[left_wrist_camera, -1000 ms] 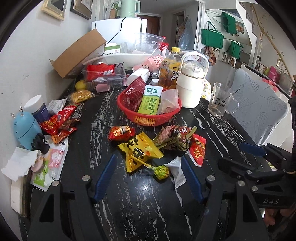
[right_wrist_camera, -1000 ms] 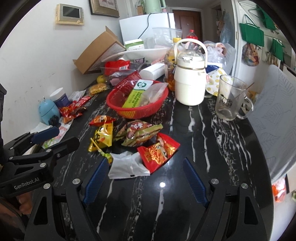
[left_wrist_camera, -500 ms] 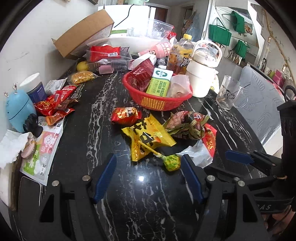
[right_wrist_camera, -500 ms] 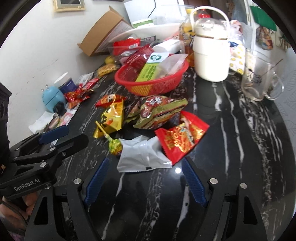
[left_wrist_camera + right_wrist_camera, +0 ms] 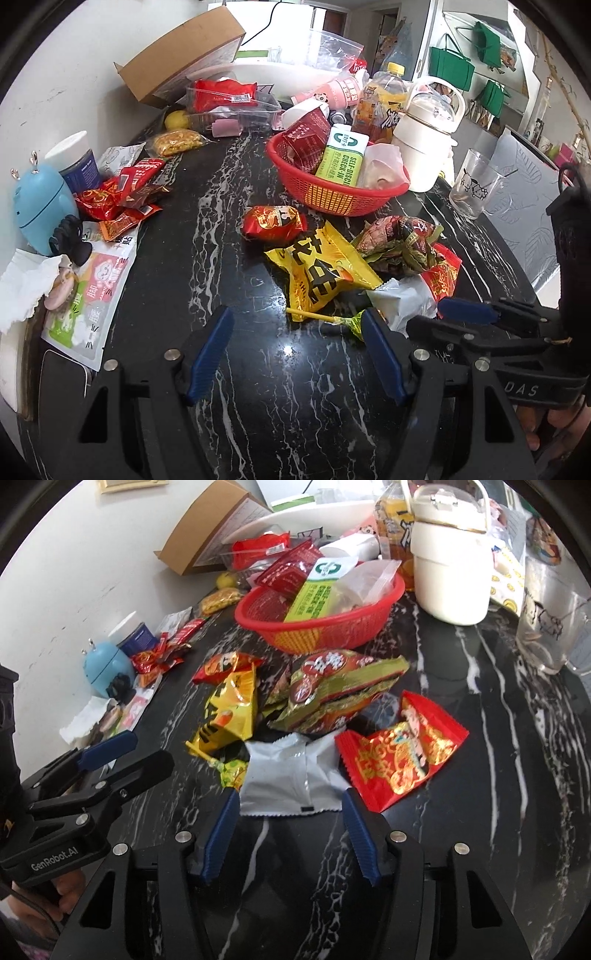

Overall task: Organize snacks
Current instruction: 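Reach the right tool to the white foil packet and grasp it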

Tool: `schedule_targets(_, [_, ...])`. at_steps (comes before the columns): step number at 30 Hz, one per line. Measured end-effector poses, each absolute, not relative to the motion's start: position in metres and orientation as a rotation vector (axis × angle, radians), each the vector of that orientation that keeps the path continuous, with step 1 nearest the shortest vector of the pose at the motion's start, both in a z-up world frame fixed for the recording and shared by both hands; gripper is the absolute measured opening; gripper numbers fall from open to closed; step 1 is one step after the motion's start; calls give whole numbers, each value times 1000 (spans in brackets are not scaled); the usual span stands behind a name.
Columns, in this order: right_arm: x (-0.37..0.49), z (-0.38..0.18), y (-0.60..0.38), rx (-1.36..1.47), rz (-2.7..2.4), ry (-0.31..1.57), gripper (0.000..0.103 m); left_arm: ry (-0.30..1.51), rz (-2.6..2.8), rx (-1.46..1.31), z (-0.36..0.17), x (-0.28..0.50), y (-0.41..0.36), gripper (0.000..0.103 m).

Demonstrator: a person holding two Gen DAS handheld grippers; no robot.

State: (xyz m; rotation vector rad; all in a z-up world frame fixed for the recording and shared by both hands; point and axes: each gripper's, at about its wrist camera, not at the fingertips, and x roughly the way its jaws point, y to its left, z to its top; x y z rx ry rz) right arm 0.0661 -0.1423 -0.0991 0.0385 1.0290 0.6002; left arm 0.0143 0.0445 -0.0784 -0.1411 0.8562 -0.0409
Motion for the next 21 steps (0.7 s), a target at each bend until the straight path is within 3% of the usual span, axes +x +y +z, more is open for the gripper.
schedule_targets(12, [86, -106, -122, -32, 608, 1048, 61, 842, -21, -163, -74, 15, 54, 71])
schedule_targets(16, [87, -108, -123, -19, 619, 1052, 53, 845, -26, -170, -75, 15, 55, 71])
schedule_targets(21, [79, -106, -132, -5, 627, 1055, 51, 841, -73, -177, -76, 16, 49, 71])
